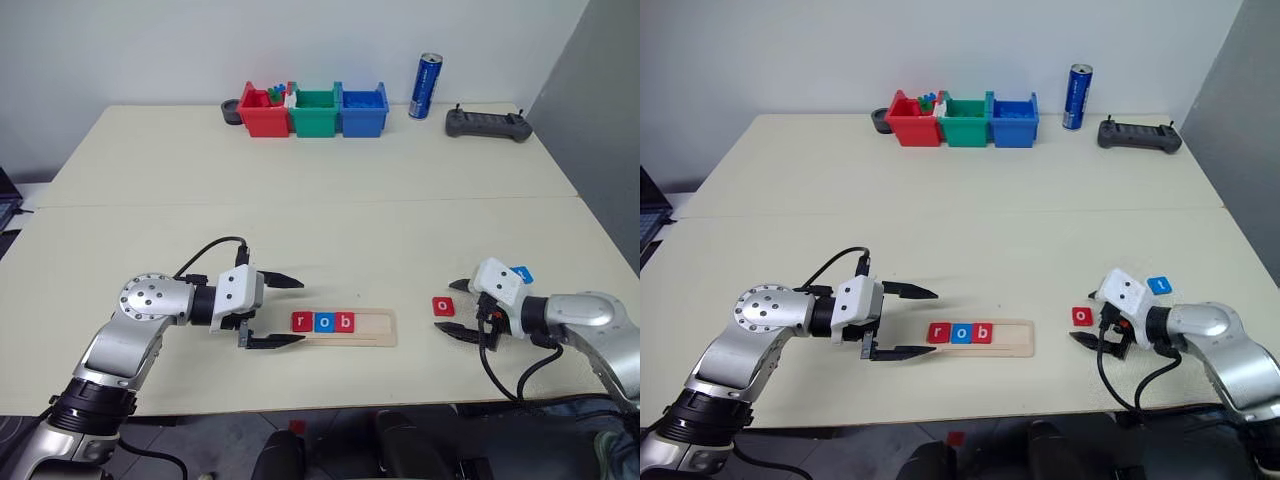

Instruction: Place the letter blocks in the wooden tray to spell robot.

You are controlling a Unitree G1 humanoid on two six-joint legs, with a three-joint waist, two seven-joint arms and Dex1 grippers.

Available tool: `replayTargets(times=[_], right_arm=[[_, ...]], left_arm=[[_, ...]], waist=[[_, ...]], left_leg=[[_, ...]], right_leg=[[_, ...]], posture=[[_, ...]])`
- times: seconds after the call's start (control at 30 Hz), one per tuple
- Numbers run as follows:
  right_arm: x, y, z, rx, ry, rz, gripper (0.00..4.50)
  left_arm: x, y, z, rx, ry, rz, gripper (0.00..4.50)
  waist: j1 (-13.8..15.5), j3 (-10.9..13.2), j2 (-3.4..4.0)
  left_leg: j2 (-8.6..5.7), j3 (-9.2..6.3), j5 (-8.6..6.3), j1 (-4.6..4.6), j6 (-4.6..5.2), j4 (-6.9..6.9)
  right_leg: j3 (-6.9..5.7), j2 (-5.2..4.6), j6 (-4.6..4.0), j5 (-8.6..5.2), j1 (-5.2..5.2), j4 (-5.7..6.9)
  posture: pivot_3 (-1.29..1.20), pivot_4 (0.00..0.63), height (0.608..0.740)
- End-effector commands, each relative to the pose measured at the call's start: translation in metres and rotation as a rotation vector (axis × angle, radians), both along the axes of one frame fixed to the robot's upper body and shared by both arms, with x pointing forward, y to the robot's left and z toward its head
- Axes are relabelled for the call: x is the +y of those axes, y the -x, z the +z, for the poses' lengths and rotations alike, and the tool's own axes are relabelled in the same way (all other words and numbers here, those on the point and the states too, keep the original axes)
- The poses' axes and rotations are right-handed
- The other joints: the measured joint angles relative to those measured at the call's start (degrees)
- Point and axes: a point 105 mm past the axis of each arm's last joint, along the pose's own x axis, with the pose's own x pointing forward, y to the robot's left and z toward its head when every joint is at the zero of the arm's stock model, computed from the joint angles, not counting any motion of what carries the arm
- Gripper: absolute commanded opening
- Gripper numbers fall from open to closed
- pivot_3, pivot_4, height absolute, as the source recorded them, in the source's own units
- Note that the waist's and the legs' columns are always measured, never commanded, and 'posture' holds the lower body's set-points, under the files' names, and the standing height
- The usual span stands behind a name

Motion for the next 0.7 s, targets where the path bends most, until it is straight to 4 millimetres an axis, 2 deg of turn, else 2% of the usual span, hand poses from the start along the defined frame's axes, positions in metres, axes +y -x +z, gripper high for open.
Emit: replayTargets(times=[0.03, 0.13, 0.23, 0.37, 0.47, 0.57, 0.7], right_arm=[[0.000, -0.007, 0.003, -0.007, 0.030, 0.073, 4.48], [-0.004, -0.014, -0.001, 0.012, 0.053, 0.093, 4.48], [-0.002, -0.018, -0.002, 0.023, 0.048, 0.112, 3.90], [0.004, -0.018, 0.000, 0.032, 0.029, 0.150, 2.43], [0.016, -0.015, 0.014, 0.011, -0.017, 0.182, 1.44], [0.027, -0.009, 0.024, 0.004, -0.045, 0.222, 1.45], [0.064, 0.011, 0.036, -0.012, -0.043, 0.348, 1.45]], left_arm=[[-0.002, 0.001, 0.007, -0.040, 0.001, -0.016, 4.50], [-0.002, 0.001, 0.007, -0.041, 0.002, -0.016, 4.50], [-0.003, 0.001, 0.008, -0.044, 0.002, -0.013, 4.50], [-0.002, 0.002, 0.008, -0.044, 0.002, -0.007, 4.50], [0.001, 0.002, 0.007, -0.045, -0.003, 0.006, 4.50], [0.003, 0.002, 0.006, -0.045, -0.007, 0.015, 4.50], [0.008, 0.002, 0.006, -0.046, -0.014, 0.031, 4.50]], waist=[[0.0, 0.0, -0.01], [0.0, 0.0, -0.01], [0.0, 0.0, -0.01], [0.0, 0.0, -0.01], [0.0, 0.0, -0.01], [0.0, 0.0, 0.00], [0.0, 0.0, 0.01]], left_leg=[[0.00, 0.00, 0.00, 0.00, 0.00, 0.00], [0.00, -0.01, 0.00, 0.00, 0.00, 0.00], [0.00, -0.02, 0.00, 0.01, 0.00, 0.00], [0.00, -0.02, 0.00, 0.01, 0.00, 0.00], [0.00, -0.02, 0.00, 0.01, 0.00, 0.00], [0.01, -0.03, 0.00, 0.02, -0.01, 0.00], [0.01, -0.07, 0.00, 0.01, -0.01, 0.00]], right_leg=[[0.00, 0.00, -0.01, 0.00, 0.00, 0.00], [0.00, 0.00, -0.02, 0.01, 0.00, 0.00], [-0.01, -0.01, -0.03, 0.02, 0.00, 0.01], [-0.02, -0.01, -0.03, 0.02, 0.00, 0.02], [-0.02, -0.01, -0.04, 0.02, 0.00, 0.03], [-0.02, -0.01, -0.04, 0.02, 0.00, 0.05], [-0.04, -0.01, -0.04, 0.02, 0.00, 0.06]], posture=[[0.00, 0.150, 0.740], [0.00, 0.150, 0.740], [0.00, 0.150, 0.740], [0.00, 0.150, 0.740], [0.00, 0.150, 0.740], [0.00, 0.150, 0.740], [0.00, 0.150, 0.740]])
